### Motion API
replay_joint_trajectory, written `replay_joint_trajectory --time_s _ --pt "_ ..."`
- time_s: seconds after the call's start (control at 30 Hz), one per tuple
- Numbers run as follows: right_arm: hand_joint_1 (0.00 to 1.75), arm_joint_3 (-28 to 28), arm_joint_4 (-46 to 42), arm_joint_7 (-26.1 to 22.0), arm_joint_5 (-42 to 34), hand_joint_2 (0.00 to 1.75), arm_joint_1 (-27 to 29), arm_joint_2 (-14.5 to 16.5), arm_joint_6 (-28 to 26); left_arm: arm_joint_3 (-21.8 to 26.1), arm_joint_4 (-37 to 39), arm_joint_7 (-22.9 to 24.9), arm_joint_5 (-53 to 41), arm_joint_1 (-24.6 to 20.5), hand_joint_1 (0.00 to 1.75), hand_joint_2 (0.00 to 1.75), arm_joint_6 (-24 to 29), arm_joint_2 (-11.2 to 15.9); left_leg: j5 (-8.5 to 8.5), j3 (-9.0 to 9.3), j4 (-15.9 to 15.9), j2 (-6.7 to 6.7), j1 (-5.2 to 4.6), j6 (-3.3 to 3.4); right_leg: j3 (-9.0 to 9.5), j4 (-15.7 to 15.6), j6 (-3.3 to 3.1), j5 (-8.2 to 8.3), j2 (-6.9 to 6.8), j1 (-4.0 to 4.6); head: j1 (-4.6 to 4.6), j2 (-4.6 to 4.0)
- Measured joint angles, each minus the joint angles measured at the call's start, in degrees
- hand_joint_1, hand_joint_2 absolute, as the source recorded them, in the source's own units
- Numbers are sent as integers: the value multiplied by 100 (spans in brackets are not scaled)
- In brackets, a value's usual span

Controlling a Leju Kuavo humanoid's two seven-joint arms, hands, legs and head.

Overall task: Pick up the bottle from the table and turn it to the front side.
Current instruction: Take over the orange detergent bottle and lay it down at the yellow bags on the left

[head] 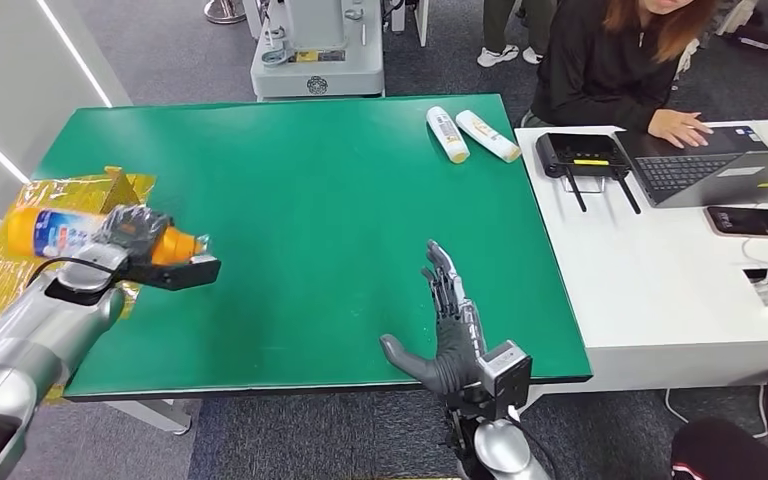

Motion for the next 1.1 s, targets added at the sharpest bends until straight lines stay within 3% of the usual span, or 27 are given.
replay_joint_trajectory --time_s 0.23,0.43,0.63,0.77,0.97,1.1 --pt "0 -14 -91 -8 57 175 249 -94 -34 -3 198 304 14 388 175 175 -73 538 -1 -9 -2 -21 5 -4 -11 1 -3 -3 -15 3 1 0" --pt "0 -12 -121 -38 138 175 418 -119 -93 -1 256 643 29 385 175 175 -195 611 0 -10 -1 -20 3 -4 -9 1 -3 -2 -16 3 2 -1" --pt "0 -11 -177 -33 138 175 441 -135 -103 6 278 637 15 398 175 175 -126 612 1 -9 2 -20 2 -4 -7 1 -1 1 -15 2 2 0" --pt "0 -3 -220 -14 139 175 437 -140 -102 30 280 514 32 444 175 175 45 591 1 -9 2 -23 3 -4 -7 1 -1 0 -19 2 1 0" --pt "0 39 -238 2 171 175 421 -143 -84 431 278 -637 687 718 175 175 811 438 0 -9 2 -18 2 -5 -8 0 -1 0 -15 2 2 -1" --pt "0 49 -247 2 185 175 419 -151 -84 605 276 -710 721 799 175 175 887 356 0 -9 2 -15 1 -4 -9 -1 -1 0 -14 2 2 0"
